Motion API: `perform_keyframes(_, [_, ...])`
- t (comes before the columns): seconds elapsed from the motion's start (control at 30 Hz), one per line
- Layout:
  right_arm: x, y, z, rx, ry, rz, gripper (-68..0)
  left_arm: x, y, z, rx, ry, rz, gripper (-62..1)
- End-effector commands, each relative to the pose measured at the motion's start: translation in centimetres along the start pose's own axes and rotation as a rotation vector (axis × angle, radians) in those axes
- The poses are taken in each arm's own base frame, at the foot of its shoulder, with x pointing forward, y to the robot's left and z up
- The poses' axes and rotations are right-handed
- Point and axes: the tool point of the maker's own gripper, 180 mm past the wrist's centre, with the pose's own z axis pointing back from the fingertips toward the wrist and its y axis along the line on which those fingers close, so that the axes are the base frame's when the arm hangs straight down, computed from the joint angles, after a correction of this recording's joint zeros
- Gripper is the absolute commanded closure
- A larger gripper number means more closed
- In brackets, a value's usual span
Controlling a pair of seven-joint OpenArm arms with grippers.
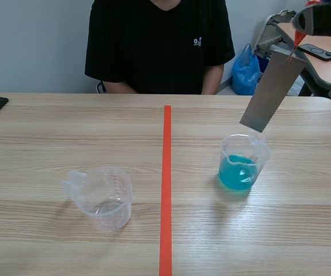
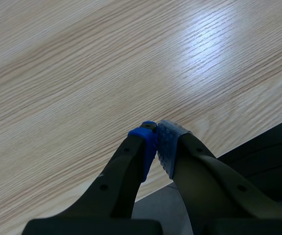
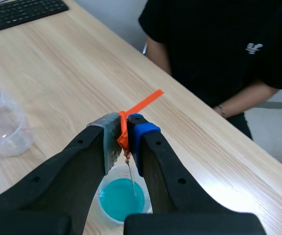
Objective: Do the redox reaction experiment.
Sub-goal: 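Move the plate over the blue solution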
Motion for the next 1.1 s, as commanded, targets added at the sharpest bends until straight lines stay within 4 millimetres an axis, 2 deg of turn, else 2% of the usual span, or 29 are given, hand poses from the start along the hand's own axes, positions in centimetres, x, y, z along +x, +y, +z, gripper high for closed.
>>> perform_keyframes(0.0, [1.76,-0.08,0.15,-0.003,-0.038,0.032,-1.3,0.74,0.37,-0.07,0.006,-0.027,-0.006,-3.0])
perform_keyframes(1.07, [1.41,0.05,0.02,-0.001,-0.026,0.021,-1.3,0.79,0.36,-0.07,0.006,-0.029,-0.006,-3.0])
